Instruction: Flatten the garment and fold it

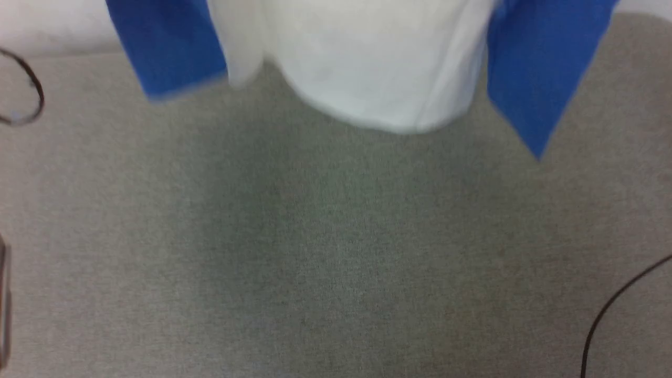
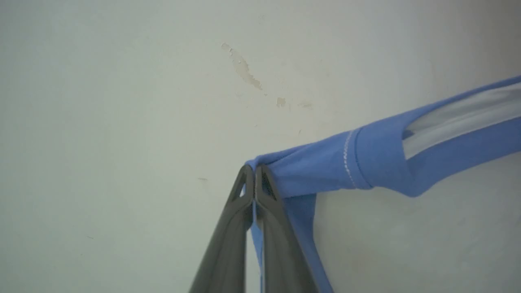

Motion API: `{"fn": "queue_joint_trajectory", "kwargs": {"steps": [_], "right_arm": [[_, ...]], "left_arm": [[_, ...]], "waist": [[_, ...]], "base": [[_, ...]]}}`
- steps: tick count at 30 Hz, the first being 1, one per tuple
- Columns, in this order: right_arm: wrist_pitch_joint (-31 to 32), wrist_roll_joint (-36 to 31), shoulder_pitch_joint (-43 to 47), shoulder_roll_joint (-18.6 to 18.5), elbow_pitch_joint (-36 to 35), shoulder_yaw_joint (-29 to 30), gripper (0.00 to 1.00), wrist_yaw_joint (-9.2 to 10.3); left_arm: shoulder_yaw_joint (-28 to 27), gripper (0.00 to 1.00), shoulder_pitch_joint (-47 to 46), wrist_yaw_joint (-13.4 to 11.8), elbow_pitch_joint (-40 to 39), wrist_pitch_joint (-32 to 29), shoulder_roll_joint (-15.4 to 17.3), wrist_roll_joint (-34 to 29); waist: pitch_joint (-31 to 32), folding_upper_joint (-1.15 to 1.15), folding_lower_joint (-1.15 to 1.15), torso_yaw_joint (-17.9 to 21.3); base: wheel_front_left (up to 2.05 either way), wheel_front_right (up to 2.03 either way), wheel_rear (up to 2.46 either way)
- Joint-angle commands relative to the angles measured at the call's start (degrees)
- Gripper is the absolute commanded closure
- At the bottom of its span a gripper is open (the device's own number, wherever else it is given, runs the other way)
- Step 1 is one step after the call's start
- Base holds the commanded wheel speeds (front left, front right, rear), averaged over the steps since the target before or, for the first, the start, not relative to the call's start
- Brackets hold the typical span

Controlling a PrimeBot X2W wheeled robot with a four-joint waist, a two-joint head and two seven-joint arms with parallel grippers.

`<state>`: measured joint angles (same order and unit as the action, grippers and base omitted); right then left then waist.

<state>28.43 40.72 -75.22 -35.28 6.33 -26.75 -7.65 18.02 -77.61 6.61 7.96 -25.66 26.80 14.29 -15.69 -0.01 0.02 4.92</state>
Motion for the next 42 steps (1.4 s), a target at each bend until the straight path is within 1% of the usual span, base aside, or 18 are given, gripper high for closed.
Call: {"fn": "queue_joint_trajectory", "kwargs": {"steps": [1,6,8,11,15,19,24,28,31,36,42], "right_arm": [[-1.38,-0.90,-1.78,-0.20,2.31,-0.75,1.00,0.16],[-10.39,-3.36,-11.15,0.87,12.29,-5.30,1.00,0.16],[-14.25,-3.92,-13.75,1.98,16.43,-6.45,1.00,0.16],[-18.23,-3.73,-16.24,3.40,21.39,-8.71,1.00,0.16],[-21.85,-2.09,-16.82,4.85,24.83,-13.33,1.00,0.16],[-24.32,0.33,-15.45,5.20,26.48,-18.22,1.00,0.16],[-26.34,4.82,-10.83,4.90,26.72,-24.30,1.00,0.16],[-27.82,8.71,-5.11,3.91,26.07,-28.71,1.00,0.16],[-28.37,11.42,-0.17,2.62,24.82,-32.49,1.00,0.16],[-29.86,15.28,7.86,0.56,23.05,-38.02,1.00,0.16],[-32.43,18.26,15.82,-1.33,20.79,-42.74,1.00,0.16]], "left_arm": [[-0.32,1.00,-2.11,0.02,1.95,1.03,0.21,-0.76],[-0.12,1.00,-10.99,-0.36,11.65,7.08,-1.33,-2.52],[-0.10,1.00,-13.44,-0.51,15.28,9.48,-1.74,-2.97],[0.61,1.00,-15.81,-0.72,19.68,12.56,-2.69,-3.77],[1.96,1.00,-16.45,-0.63,25.04,16.45,-3.93,-4.33],[2.88,1.00,-14.35,-0.73,29.03,20.10,-5.03,-4.17],[4.71,1.00,-7.38,-1.02,32.01,24.29,-6.47,-4.01],[6.66,1.00,1.08,-0.81,33.39,27.10,-7.08,-3.63],[8.23,1.00,8.29,-0.66,33.63,28.30,-6.79,-3.43],[10.40,1.00,21.49,-0.70,31.82,28.29,-5.71,-2.53],[12.44,1.00,35.82,-1.26,26.84,25.78,-3.52,-1.27]], "waist": [[-7.00,0.01,-0.02,0.71],[-12.46,0.01,-0.02,1.24],[-13.77,0.01,-0.02,1.71],[-15.56,0.01,-0.02,1.61],[-16.96,0.01,-0.02,1.32],[-17.52,0.01,-0.02,0.51],[-15.95,0.01,-0.02,-0.82],[-12.84,0.01,-0.02,-1.93],[-9.74,0.01,-0.02,-2.50],[-3.95,0.01,-0.02,-3.22],[2.00,0.01,-0.02,-4.14]], "base": [[0.00,0.00,0.00],[0.00,0.00,0.00],[0.00,0.00,0.00],[0.00,0.00,0.00],[0.00,0.00,0.00],[0.00,0.00,0.00],[0.00,0.00,0.00],[0.00,0.00,0.00],[0.00,0.00,0.00],[0.00,0.00,0.00],[0.00,0.00,0.00]]}}
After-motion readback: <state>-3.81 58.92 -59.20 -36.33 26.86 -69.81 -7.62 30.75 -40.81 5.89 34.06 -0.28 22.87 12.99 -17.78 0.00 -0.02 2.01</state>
